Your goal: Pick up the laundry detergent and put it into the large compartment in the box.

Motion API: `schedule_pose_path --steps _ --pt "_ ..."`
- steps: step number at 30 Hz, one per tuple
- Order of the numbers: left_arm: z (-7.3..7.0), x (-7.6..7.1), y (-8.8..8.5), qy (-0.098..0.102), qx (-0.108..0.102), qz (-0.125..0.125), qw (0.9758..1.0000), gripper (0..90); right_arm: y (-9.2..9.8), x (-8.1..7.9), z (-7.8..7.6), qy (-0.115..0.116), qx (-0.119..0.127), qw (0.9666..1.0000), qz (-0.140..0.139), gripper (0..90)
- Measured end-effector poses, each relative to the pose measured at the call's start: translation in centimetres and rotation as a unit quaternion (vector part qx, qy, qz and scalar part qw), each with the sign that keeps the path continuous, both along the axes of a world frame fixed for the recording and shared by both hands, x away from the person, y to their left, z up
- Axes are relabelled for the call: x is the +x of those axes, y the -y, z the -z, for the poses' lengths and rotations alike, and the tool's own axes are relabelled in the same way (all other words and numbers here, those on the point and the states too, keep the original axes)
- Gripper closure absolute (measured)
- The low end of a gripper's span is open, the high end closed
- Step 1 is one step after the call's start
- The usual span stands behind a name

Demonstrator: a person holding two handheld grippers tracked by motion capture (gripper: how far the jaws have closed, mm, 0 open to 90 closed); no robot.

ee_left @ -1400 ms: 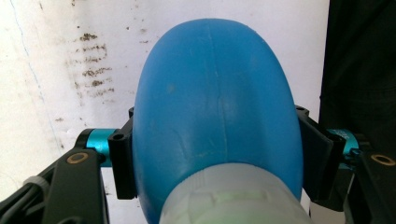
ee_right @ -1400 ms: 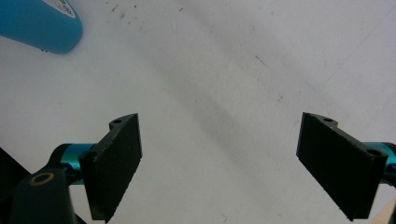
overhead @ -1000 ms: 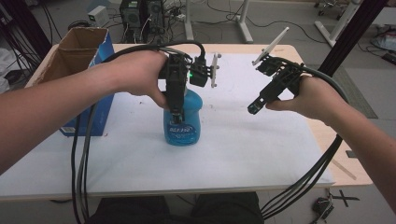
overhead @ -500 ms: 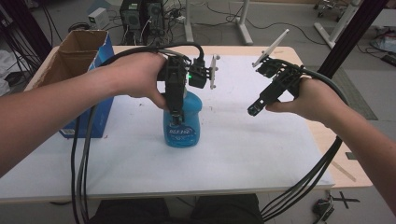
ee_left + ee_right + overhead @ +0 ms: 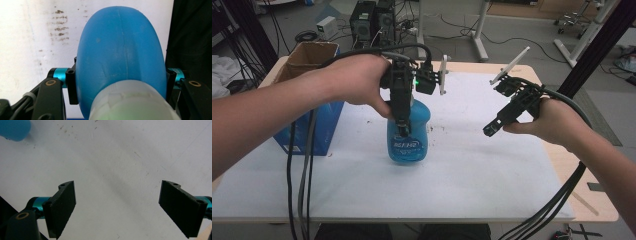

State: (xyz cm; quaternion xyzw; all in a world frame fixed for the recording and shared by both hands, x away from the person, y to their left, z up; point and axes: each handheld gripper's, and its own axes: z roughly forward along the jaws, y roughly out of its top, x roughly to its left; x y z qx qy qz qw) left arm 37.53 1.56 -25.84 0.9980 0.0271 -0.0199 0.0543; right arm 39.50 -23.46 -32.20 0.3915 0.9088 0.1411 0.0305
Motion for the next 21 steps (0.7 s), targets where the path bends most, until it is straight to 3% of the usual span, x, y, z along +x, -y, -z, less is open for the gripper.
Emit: schedule_pose_path --steps 9,21 --pt "-4.0 0.3 -1.8 0.012 -0.006 -0.009 0.9999 37.9 0.1 0.4 -0.6 -0.002 0.0 1.0 -0.001 13.5" --pt "-8.5 0.4 -5.7 0.016 -0.028 -0.05 0.9982 37.9 0.4 1.3 -1.2 -0.005 0.007 1.0 0.0 13.5"
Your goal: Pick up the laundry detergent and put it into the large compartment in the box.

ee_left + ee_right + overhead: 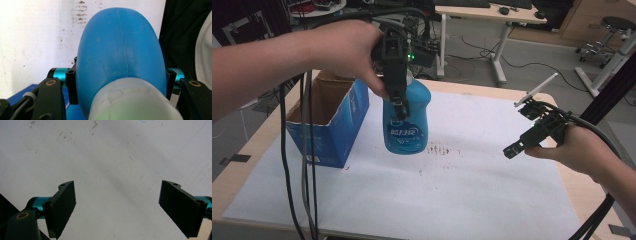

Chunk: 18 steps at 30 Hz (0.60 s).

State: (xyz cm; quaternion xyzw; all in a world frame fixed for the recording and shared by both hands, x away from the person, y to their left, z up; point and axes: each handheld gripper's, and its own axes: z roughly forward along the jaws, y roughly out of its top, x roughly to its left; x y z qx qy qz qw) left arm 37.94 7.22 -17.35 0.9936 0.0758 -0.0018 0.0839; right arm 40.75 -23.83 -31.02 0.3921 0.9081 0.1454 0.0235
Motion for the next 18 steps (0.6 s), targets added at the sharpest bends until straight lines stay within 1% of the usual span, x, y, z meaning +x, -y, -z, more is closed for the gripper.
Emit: schedule_pose_path --steps 5,10,13,18 --pt "-1.7 0.2 -2.0 0.007 -0.006 -0.019 0.9998 37.9 0.0 0.3 -0.1 0.0 0.0 1.0 0.0 13.5" --pt "-3.3 0.6 -4.3 0.015 -0.016 -0.044 0.9988 38.0 0.1 0.4 -0.1 0.0 0.001 1.0 0.002 13.5" --pt "-4.1 0.7 -5.6 0.018 -0.022 -0.059 0.9979 38.0 0.2 0.5 0.0 0.001 0.002 1.0 0.002 13.5" --pt "-5.3 1.1 -7.9 0.023 -0.026 -0.083 0.9959 37.9 0.3 0.6 0.0 -0.001 0.003 1.0 0.004 13.5"
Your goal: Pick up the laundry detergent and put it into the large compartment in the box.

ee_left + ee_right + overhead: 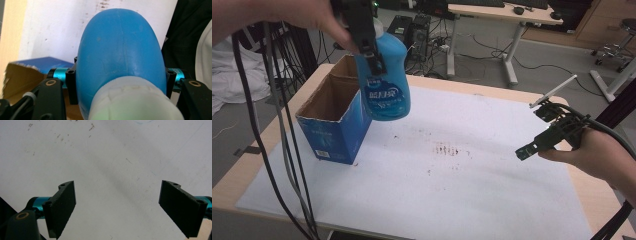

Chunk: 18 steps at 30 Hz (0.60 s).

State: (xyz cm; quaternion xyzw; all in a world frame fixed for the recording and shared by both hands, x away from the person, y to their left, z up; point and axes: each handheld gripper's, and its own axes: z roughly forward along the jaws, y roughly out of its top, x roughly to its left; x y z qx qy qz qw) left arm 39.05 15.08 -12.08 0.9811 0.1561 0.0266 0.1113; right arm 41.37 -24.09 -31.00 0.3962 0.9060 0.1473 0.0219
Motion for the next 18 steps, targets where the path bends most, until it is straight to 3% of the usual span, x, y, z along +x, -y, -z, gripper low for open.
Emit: schedule_pose_path --steps 8,18 --pt "-0.7 0.5 -3.4 0.006 0.0 -0.049 0.9988 38.0 0.3 0.3 0.0 0.001 0.005 1.0 0.004 13.5" --pt "-0.9 1.2 -7.1 0.01 0.004 -0.115 0.9933 38.0 0.5 0.5 0.0 0.001 0.005 0.9999 0.009 13.5"
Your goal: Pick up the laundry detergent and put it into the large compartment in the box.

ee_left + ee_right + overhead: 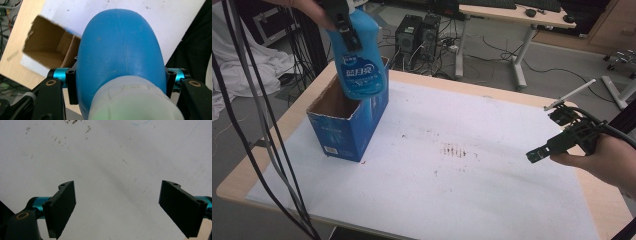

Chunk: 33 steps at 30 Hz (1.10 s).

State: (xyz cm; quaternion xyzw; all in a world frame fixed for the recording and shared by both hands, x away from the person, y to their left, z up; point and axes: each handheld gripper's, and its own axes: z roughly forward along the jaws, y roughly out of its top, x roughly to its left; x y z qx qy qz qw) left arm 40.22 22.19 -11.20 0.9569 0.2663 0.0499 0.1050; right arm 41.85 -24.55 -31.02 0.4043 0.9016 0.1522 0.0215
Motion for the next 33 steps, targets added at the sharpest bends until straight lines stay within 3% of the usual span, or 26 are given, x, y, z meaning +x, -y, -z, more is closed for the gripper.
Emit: schedule_pose_path --steps 13,22,33 --pt "2.1 1.1 -3.1 -0.014 0.022 -0.048 0.9985 38.0 0.0 0.1 0.0 0.001 0.0 1.0 -0.002 13.5" --pt "5.2 2.0 -3.5 -0.034 0.039 -0.072 0.9961 38.0 -0.1 0.1 0.1 0.001 -0.002 1.0 -0.004 13.5" --pt "9.1 2.5 -3.5 -0.051 0.036 -0.111 0.9919 38.0 0.0 0.1 0.2 0.0 -0.004 1.0 -0.003 13.5"
